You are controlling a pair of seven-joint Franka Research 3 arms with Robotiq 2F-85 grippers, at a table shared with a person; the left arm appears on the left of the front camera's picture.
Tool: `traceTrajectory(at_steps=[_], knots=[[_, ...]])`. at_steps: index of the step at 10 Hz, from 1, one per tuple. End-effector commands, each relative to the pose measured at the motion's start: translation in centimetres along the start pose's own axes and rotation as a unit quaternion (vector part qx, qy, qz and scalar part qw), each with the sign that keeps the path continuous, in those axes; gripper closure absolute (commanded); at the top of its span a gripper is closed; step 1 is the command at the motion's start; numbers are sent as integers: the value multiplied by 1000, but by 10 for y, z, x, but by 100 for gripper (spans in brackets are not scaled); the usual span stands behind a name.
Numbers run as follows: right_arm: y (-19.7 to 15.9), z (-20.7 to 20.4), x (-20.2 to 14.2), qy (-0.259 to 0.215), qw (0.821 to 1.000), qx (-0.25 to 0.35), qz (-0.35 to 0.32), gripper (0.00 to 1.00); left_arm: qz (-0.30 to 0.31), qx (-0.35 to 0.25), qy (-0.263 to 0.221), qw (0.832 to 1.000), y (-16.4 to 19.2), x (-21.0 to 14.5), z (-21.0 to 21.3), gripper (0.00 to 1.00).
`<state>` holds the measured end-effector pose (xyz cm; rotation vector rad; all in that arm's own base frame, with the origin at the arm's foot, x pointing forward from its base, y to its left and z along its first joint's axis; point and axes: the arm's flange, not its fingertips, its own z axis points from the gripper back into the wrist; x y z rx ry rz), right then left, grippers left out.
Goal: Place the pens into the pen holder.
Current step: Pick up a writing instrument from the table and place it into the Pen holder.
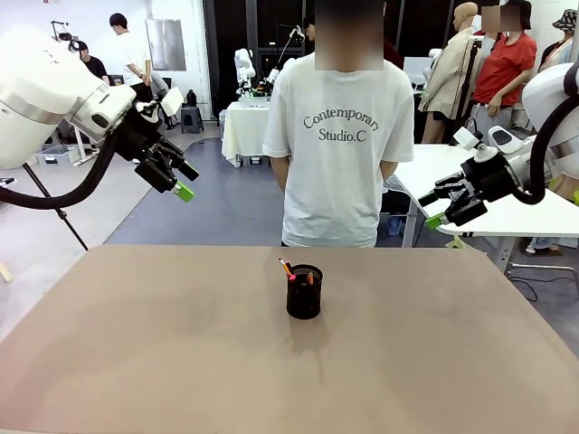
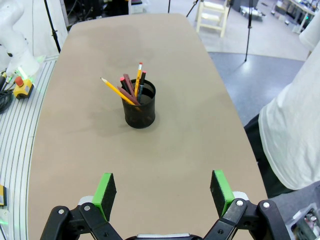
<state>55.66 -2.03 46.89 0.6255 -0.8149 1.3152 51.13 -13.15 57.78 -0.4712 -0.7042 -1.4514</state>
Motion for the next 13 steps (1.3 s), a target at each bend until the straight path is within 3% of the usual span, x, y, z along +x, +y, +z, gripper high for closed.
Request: traceTrajectory(at_steps=[1,13], knots=[[0,0,3,8,1000,-2,-5,0,6,2,8,1000,0,1,2,0],[0,0,3,8,1000,-2,-5,0,6,2,8,1000,0,1,2,0]])
